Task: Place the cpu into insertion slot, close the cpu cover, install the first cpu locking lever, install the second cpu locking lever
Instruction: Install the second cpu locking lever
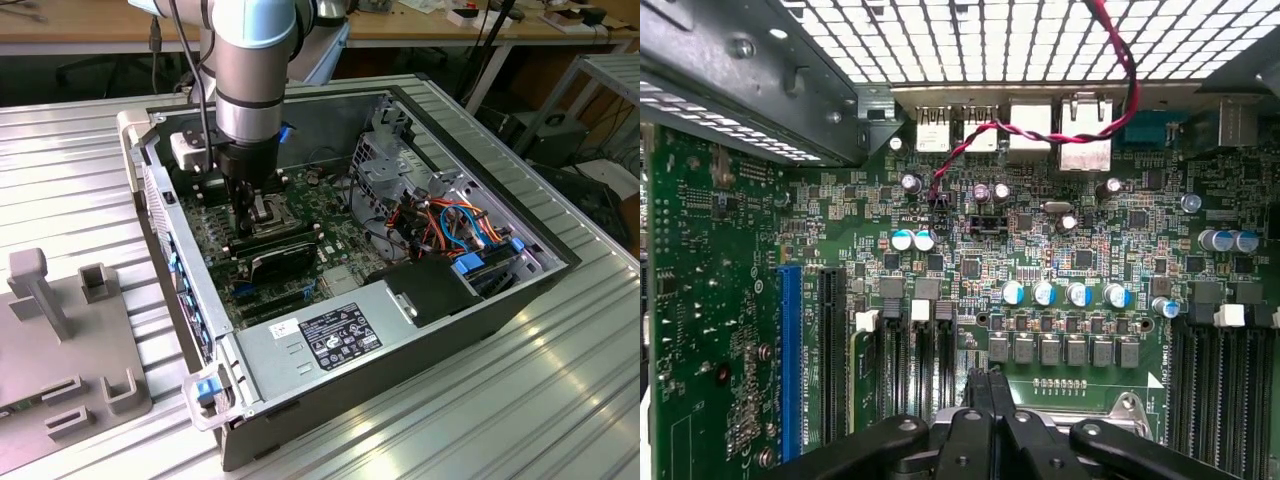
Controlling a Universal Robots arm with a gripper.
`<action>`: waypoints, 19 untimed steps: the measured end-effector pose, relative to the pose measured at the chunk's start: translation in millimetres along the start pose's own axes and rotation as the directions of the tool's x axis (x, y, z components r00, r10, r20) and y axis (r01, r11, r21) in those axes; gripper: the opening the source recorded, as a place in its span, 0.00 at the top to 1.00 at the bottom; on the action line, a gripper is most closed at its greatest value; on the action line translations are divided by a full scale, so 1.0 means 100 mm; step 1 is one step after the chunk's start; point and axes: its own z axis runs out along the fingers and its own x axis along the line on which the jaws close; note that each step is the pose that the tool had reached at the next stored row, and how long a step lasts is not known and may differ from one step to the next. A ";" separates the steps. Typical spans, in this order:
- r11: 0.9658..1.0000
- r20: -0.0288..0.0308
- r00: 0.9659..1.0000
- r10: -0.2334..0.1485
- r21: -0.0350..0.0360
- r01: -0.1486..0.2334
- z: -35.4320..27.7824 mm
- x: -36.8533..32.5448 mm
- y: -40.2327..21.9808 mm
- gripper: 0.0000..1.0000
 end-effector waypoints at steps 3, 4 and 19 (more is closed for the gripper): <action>1.000 0.000 1.000 0.000 0.000 0.000 0.013 -0.004 0.000 0.89; 1.000 0.001 1.000 0.000 0.000 0.000 0.017 -0.007 0.000 0.89; 1.000 0.000 1.000 0.000 -0.001 0.000 0.048 -0.037 -0.001 0.89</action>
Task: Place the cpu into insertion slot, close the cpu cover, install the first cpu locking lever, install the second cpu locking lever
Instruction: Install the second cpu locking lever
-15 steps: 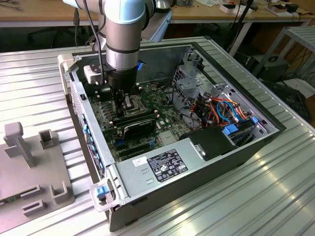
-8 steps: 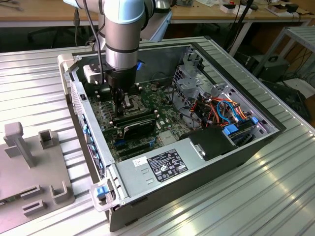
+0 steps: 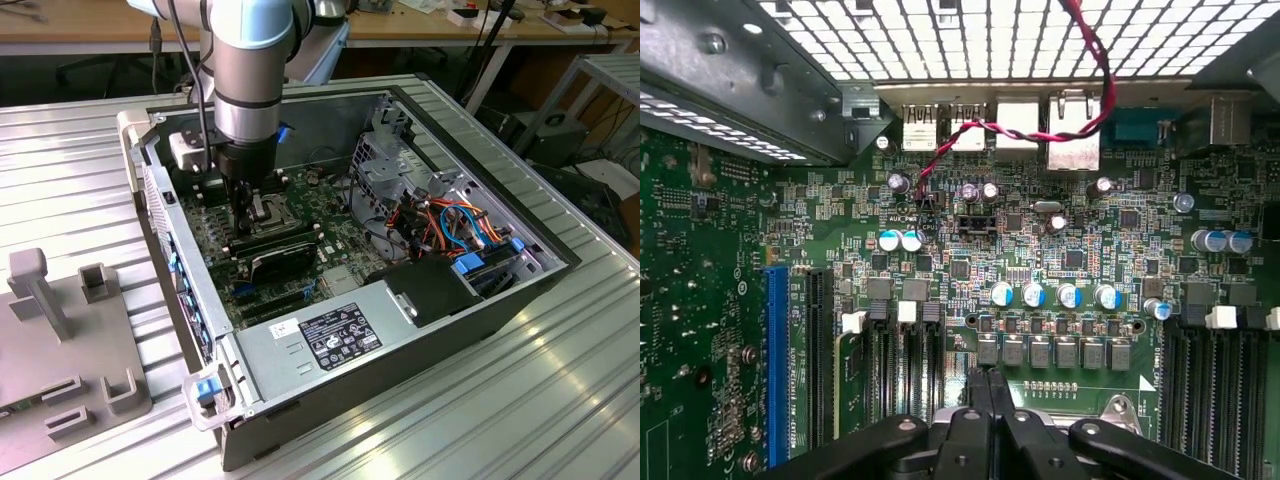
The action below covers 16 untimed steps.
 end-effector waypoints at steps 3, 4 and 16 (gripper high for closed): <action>1.000 0.000 1.000 0.000 0.000 0.000 0.009 0.038 0.002 0.89; 1.000 0.000 1.000 0.000 0.000 0.000 0.010 0.046 0.002 0.89; 1.000 0.000 1.000 0.000 0.001 0.000 -0.214 0.065 0.001 0.89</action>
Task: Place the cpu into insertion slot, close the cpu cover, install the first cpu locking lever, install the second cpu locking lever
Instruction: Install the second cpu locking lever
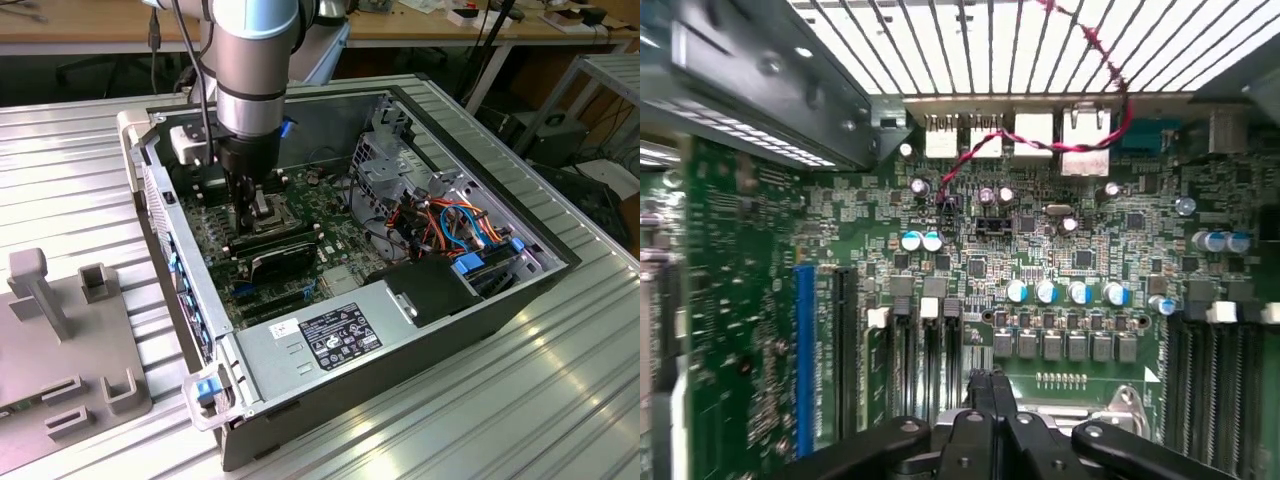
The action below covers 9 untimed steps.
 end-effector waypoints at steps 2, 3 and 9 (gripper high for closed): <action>1.000 0.000 1.000 0.000 0.000 0.000 -0.071 0.004 0.000 0.89; 1.000 0.000 1.000 0.000 0.000 0.000 -0.108 0.007 0.001 0.89; 1.000 -0.001 1.000 0.000 0.000 0.000 -0.196 0.012 0.001 0.89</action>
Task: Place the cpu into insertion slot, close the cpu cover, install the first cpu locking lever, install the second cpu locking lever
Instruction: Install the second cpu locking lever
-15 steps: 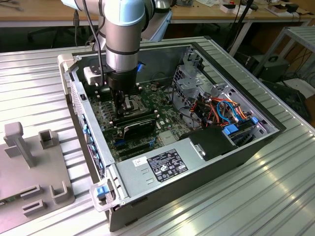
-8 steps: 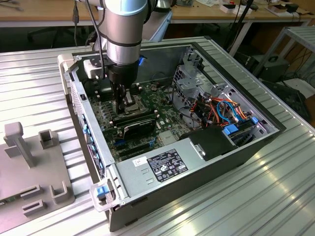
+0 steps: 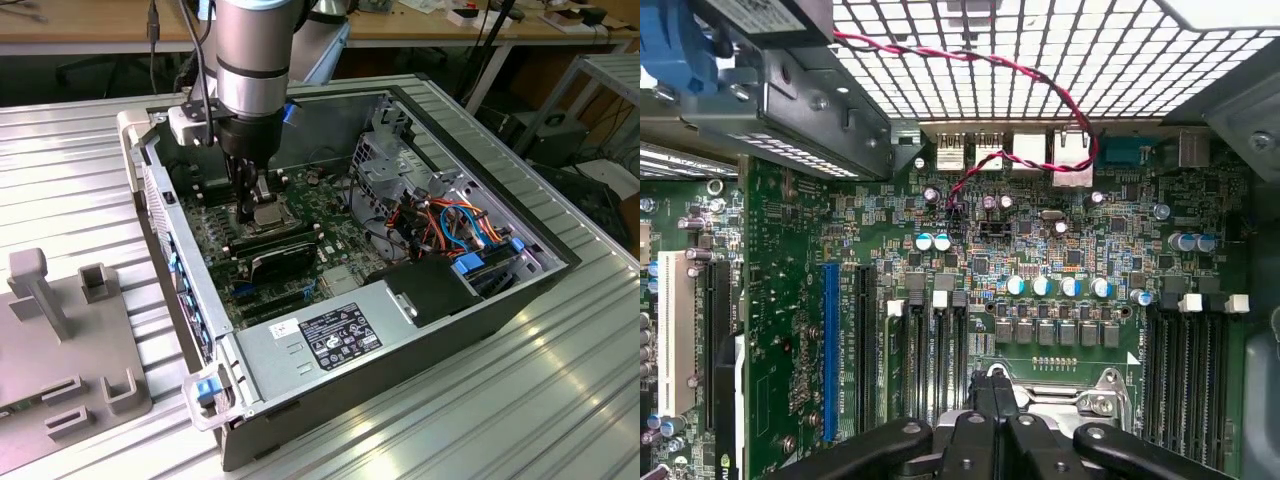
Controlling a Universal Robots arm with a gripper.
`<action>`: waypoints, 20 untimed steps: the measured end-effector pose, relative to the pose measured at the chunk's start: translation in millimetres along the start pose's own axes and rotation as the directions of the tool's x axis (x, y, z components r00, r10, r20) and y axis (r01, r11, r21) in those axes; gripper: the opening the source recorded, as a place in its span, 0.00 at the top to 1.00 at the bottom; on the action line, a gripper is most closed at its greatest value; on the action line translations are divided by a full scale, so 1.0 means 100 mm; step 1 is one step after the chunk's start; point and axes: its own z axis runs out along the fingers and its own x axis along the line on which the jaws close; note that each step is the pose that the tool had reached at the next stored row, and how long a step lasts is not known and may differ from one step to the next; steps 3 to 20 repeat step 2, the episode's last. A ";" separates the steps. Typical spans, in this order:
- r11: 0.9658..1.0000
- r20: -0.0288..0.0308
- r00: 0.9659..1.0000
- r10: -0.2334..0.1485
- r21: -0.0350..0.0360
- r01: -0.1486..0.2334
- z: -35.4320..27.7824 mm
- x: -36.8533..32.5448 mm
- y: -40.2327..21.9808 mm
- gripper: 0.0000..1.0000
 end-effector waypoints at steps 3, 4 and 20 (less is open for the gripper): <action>1.000 0.000 1.000 0.000 0.000 0.000 0.000 0.000 0.000 0.89; 1.000 0.000 1.000 0.000 0.000 0.000 0.000 0.000 0.000 0.89; 1.000 0.000 1.000 0.000 0.000 0.000 0.000 0.000 0.000 0.89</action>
